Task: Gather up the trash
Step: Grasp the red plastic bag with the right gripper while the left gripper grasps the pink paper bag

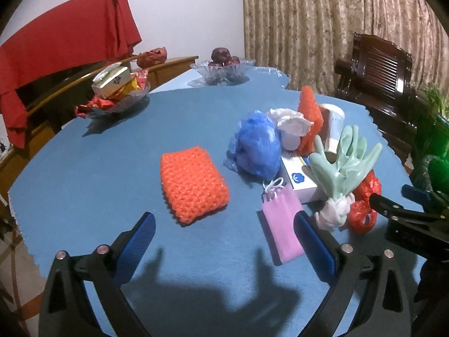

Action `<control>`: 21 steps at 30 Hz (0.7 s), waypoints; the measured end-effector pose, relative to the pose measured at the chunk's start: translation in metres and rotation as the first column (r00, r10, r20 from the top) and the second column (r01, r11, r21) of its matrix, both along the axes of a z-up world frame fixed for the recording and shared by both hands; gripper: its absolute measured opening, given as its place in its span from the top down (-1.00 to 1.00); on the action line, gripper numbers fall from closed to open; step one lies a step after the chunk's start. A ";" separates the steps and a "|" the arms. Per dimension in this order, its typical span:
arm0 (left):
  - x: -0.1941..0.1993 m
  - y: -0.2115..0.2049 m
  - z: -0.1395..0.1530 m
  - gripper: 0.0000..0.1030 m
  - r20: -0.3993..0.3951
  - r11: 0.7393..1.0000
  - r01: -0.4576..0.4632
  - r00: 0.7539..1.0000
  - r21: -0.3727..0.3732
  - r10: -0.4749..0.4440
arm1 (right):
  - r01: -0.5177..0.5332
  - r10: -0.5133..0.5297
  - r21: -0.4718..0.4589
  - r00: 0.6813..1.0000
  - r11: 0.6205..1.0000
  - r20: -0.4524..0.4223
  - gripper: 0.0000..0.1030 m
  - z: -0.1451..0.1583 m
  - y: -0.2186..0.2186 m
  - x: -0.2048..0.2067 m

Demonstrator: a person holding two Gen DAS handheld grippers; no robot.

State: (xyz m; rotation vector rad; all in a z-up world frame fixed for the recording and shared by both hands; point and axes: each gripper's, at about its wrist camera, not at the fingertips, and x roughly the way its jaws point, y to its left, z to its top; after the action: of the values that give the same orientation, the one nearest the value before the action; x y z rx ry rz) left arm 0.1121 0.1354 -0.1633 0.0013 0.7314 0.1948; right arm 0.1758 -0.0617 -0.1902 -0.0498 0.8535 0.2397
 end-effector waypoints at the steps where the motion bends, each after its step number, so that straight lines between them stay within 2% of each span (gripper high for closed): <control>1: 0.001 0.000 -0.001 -0.81 -0.003 1.000 0.000 1.000 -0.002 0.000 | -0.003 0.003 0.006 1.000 1.000 -0.007 -0.43 -0.002 0.000 0.002; 3: 0.004 0.000 -0.002 -0.79 -0.010 1.000 0.004 1.000 -0.008 -0.004 | -0.029 0.030 0.032 0.999 0.999 -0.030 -0.28 -0.006 0.002 0.003; 7: 0.006 -0.005 -0.004 -0.77 -0.010 1.000 0.018 1.000 -0.025 -0.018 | -0.091 0.097 0.094 0.993 0.991 -0.063 0.23 -0.009 0.003 0.002; 10: 0.008 -0.010 -0.004 -0.74 -0.011 0.998 0.034 0.999 -0.048 -0.034 | -0.102 0.109 0.109 0.992 0.989 -0.064 0.33 -0.006 0.000 -0.001; 15: 0.014 -0.025 -0.010 -0.59 -0.030 0.996 0.071 0.997 -0.059 -0.073 | -0.088 0.092 0.087 0.995 0.992 -0.042 0.34 0.005 -0.013 -0.011; 21: 0.026 -0.038 -0.027 -0.15 -0.087 0.993 0.089 0.992 -0.073 -0.095 | -0.048 0.051 0.075 0.998 0.996 -0.027 0.34 0.015 -0.038 -0.017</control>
State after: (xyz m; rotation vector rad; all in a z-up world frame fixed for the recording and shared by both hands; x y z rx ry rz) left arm 0.1380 0.0976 -0.1906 -0.0220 0.8259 0.0817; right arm 0.1585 -0.0995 -0.1753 0.0020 0.8722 0.3192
